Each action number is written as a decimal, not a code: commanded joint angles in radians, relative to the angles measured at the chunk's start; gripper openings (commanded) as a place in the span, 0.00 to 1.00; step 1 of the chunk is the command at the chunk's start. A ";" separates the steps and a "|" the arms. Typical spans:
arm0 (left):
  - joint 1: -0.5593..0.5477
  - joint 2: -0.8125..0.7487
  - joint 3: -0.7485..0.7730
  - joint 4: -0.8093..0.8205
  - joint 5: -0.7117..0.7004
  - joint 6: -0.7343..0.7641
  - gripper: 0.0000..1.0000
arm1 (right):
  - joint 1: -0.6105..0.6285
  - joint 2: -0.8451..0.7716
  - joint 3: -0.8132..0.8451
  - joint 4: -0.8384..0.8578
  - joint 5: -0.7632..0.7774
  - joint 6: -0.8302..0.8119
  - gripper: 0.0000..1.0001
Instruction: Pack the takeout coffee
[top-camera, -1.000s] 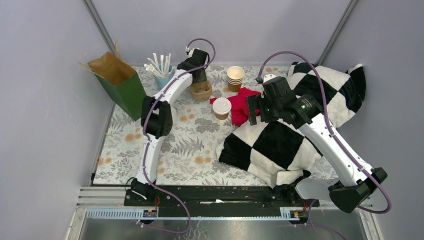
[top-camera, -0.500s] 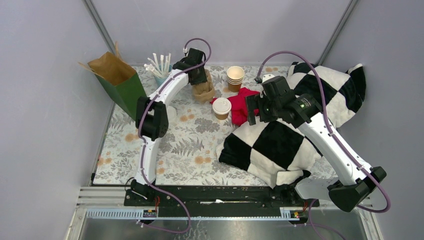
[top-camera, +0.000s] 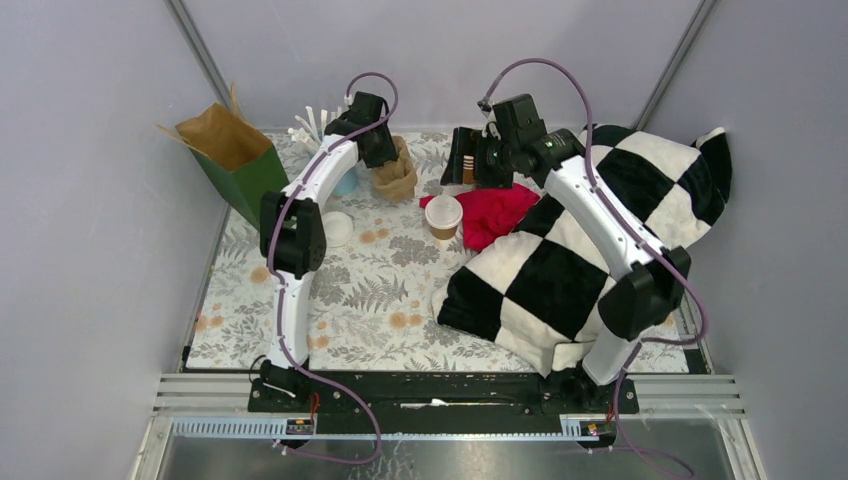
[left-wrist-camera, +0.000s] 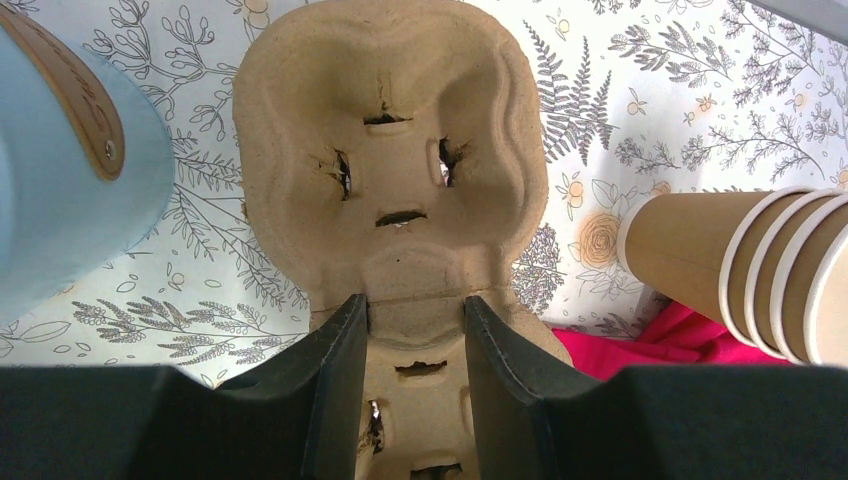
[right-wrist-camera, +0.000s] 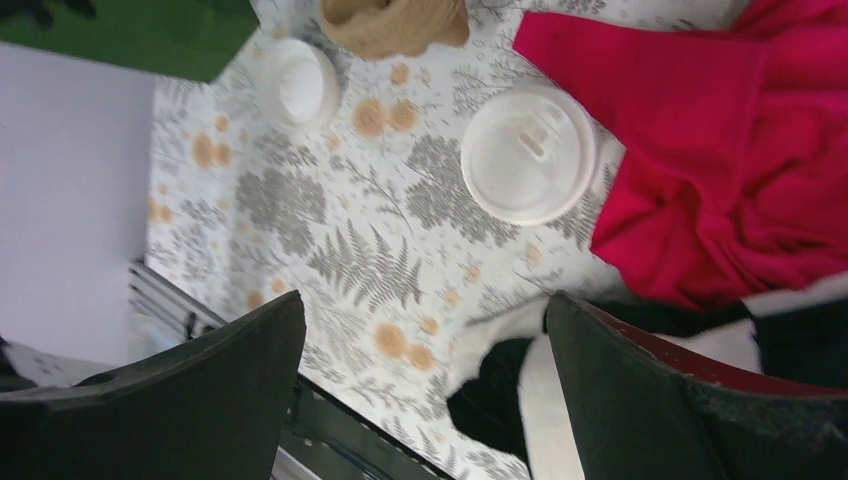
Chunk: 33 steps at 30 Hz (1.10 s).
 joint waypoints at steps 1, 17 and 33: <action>0.002 -0.044 0.055 0.070 0.052 -0.033 0.00 | -0.043 0.095 0.057 0.133 -0.170 0.172 0.95; 0.008 -0.049 -0.014 0.103 0.128 -0.106 0.00 | -0.102 0.452 0.176 0.346 -0.305 0.388 0.65; -0.051 -0.119 0.010 0.094 -0.039 -0.002 0.00 | -0.100 0.530 0.243 0.309 -0.252 0.338 0.70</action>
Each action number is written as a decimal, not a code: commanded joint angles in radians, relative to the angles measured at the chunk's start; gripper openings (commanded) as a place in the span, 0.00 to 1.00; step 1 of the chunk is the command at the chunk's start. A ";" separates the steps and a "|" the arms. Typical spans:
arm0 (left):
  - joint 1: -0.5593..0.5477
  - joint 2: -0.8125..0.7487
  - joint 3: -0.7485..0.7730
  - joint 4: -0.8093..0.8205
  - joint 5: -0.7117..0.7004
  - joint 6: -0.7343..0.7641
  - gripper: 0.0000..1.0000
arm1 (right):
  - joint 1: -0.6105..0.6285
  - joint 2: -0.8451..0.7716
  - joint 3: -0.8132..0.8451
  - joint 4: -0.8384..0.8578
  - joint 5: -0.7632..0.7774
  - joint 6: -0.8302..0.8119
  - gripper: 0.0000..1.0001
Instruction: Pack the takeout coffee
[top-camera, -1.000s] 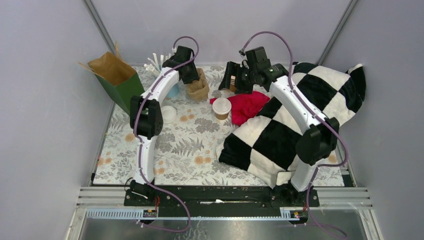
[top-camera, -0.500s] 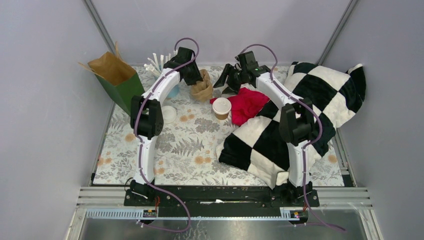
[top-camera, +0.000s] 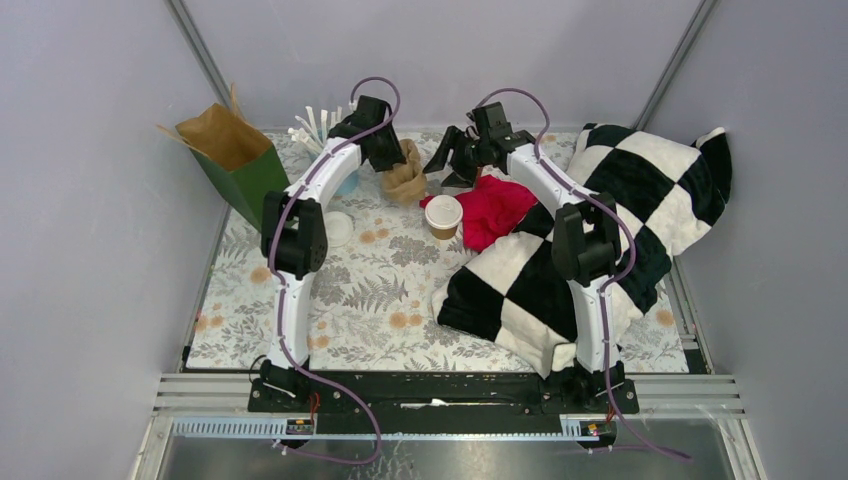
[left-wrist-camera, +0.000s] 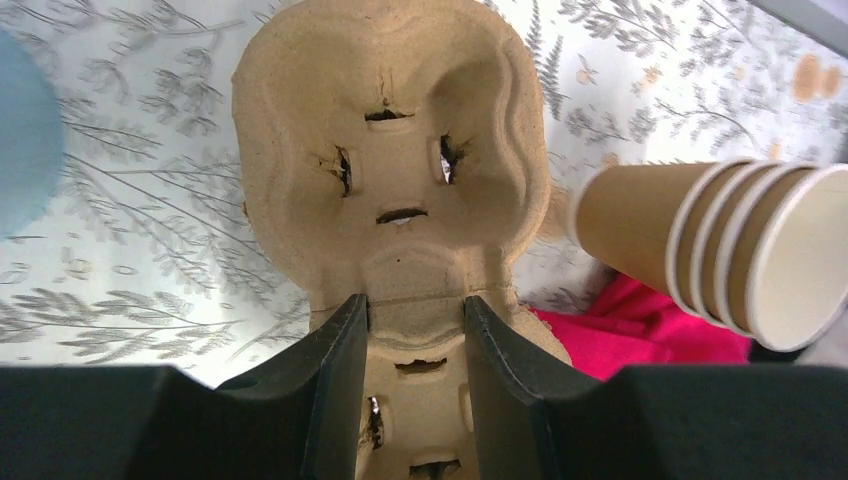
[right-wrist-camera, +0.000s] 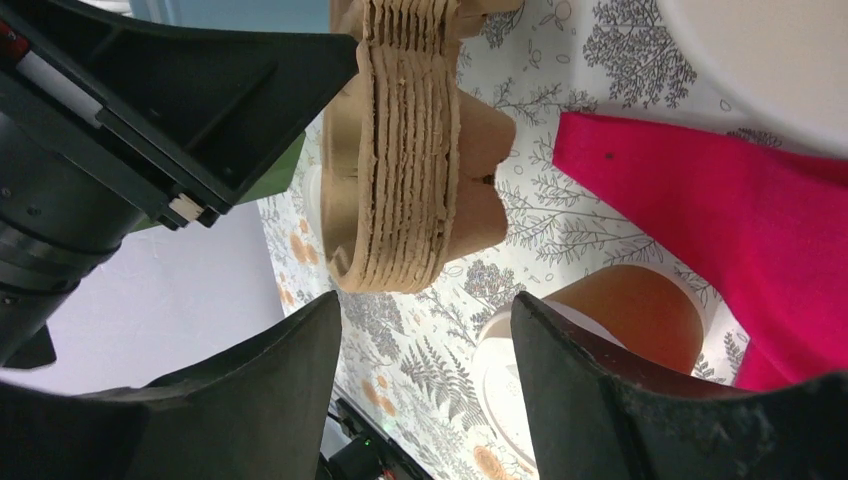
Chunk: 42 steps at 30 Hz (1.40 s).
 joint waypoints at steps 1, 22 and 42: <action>-0.080 -0.122 0.064 0.037 -0.268 0.145 0.00 | -0.002 0.001 0.078 -0.032 0.030 -0.046 0.70; -0.126 -0.042 0.228 -0.071 -0.284 0.205 0.00 | -0.017 -0.246 -0.067 -0.129 0.094 -0.166 0.70; -0.161 -0.565 -0.123 -0.121 -0.075 0.079 0.00 | -0.011 -0.571 -0.157 -0.228 -0.172 -0.124 0.82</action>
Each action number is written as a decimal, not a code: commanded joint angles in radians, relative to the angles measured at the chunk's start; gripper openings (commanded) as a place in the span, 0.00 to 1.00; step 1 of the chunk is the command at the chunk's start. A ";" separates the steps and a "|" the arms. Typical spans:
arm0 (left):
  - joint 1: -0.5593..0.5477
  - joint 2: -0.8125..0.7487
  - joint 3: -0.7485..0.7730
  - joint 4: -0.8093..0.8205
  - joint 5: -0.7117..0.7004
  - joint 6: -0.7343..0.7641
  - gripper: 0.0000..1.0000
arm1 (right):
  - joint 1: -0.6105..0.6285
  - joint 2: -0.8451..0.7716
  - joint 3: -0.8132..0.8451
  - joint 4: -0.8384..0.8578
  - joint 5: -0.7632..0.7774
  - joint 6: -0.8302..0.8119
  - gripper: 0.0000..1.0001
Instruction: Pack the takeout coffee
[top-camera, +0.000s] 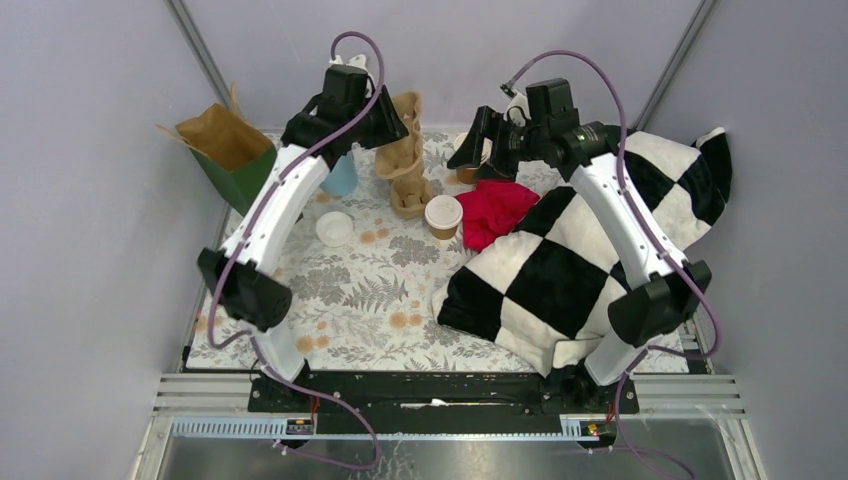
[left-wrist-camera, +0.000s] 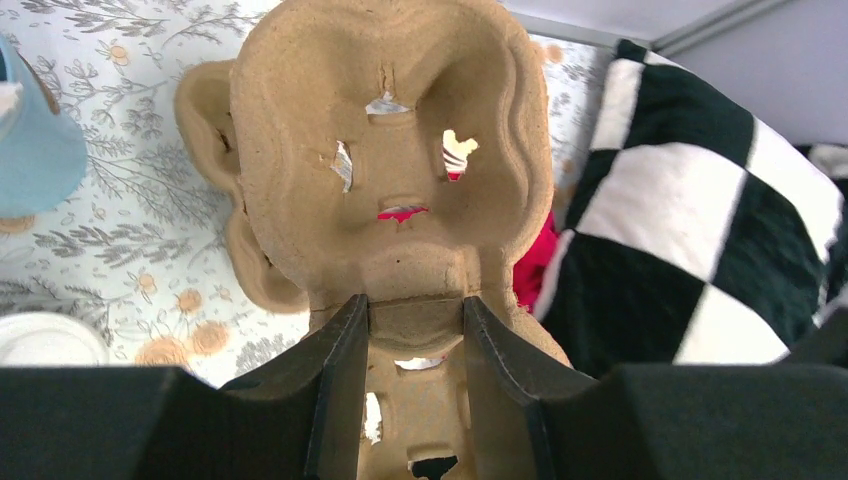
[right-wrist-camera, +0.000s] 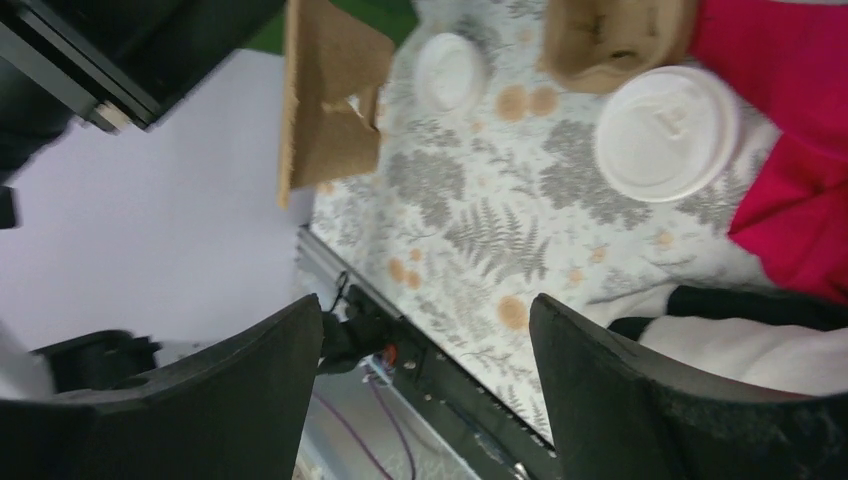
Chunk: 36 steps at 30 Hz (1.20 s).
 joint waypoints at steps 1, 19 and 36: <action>-0.077 -0.146 -0.102 0.006 -0.082 -0.027 0.00 | 0.022 -0.090 -0.081 0.122 -0.123 0.096 0.82; -0.199 -0.198 -0.117 -0.042 -0.195 -0.030 0.00 | 0.135 -0.072 -0.139 0.233 0.013 0.156 0.33; -0.074 -0.299 -0.081 -0.164 0.026 -0.137 0.90 | 0.051 -0.176 -0.308 0.490 -0.129 0.253 0.00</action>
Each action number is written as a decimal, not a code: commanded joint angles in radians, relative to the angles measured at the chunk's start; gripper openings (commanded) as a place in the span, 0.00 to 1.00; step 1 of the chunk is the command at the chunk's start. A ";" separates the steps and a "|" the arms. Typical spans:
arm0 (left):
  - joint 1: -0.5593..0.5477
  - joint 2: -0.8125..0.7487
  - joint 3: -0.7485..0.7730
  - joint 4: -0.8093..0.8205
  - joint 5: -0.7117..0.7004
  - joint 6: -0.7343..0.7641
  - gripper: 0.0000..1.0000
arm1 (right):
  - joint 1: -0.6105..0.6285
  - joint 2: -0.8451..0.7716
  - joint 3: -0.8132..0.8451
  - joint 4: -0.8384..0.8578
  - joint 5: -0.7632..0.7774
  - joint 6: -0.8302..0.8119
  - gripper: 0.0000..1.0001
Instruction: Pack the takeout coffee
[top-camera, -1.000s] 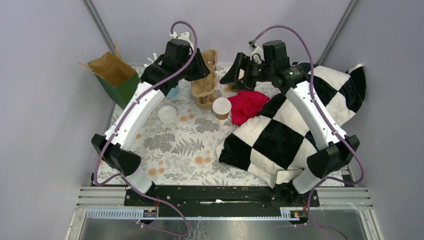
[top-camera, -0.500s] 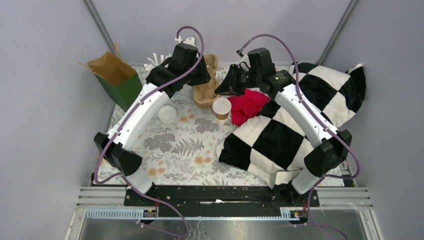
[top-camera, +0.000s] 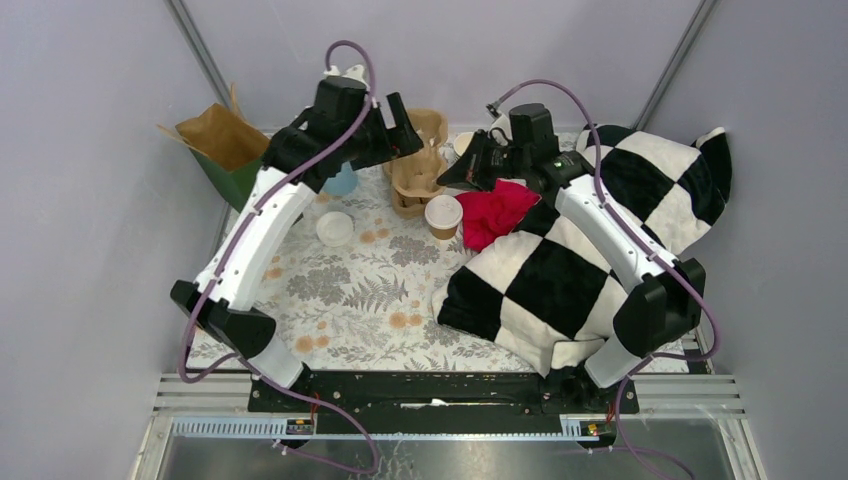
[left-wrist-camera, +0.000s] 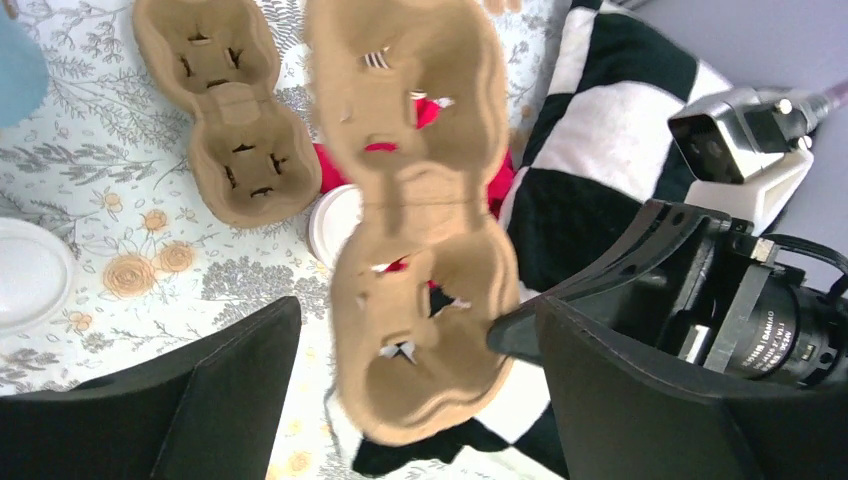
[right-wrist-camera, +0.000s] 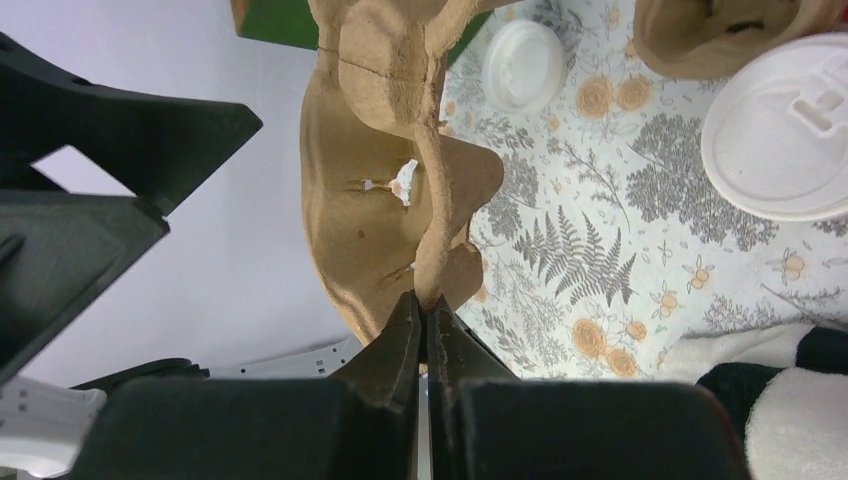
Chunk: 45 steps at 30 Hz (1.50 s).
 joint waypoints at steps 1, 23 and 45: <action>0.087 -0.106 -0.056 -0.027 0.139 -0.103 0.90 | -0.021 -0.086 -0.001 0.116 -0.061 0.008 0.00; 0.117 -0.027 -0.079 -0.038 0.303 -0.018 0.00 | -0.023 0.001 0.250 -0.307 0.139 -0.358 0.63; -0.009 -0.070 -0.103 -0.173 0.204 0.227 0.00 | 0.145 -0.180 -0.141 0.202 0.064 -1.286 0.74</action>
